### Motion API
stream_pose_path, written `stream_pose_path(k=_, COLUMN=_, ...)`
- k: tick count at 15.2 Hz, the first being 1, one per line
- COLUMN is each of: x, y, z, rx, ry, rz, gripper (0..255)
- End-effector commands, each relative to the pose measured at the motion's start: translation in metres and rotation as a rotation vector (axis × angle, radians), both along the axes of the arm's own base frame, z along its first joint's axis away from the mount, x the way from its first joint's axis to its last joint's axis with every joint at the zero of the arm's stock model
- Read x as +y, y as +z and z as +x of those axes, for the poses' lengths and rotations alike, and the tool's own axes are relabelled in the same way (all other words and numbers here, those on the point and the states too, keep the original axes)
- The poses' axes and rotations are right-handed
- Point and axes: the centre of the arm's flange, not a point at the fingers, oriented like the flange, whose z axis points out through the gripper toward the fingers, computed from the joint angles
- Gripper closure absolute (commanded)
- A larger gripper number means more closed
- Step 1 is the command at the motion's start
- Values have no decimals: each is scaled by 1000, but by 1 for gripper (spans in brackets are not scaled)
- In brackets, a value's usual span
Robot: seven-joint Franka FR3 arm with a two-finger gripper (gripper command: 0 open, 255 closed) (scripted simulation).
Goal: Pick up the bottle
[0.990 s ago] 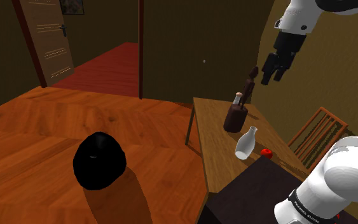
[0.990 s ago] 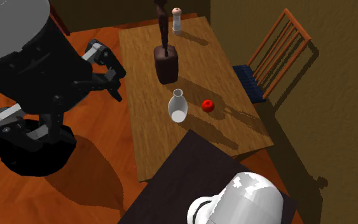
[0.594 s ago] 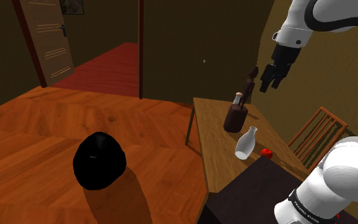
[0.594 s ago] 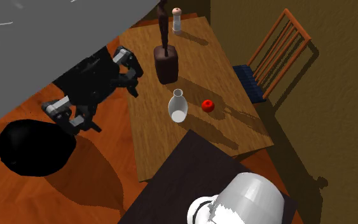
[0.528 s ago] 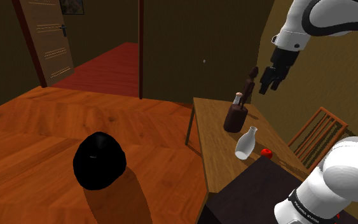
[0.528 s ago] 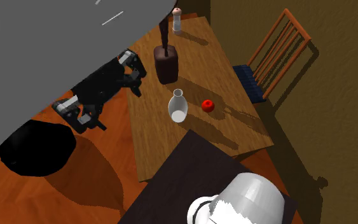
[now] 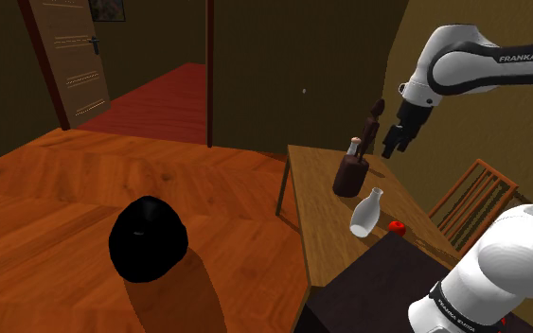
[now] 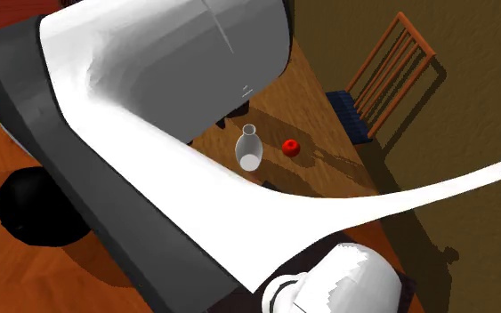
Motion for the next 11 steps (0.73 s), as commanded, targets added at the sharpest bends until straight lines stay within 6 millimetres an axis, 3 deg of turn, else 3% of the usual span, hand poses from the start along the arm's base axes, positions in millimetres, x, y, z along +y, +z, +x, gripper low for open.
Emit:
stream_pose_path(k=1, x=-15, y=-19, z=2, rx=-5, ry=3, rz=0, gripper=0)
stream_pose_path(k=11, x=-101, y=-117, z=20, rx=-18, ry=12, rz=2, gripper=0)
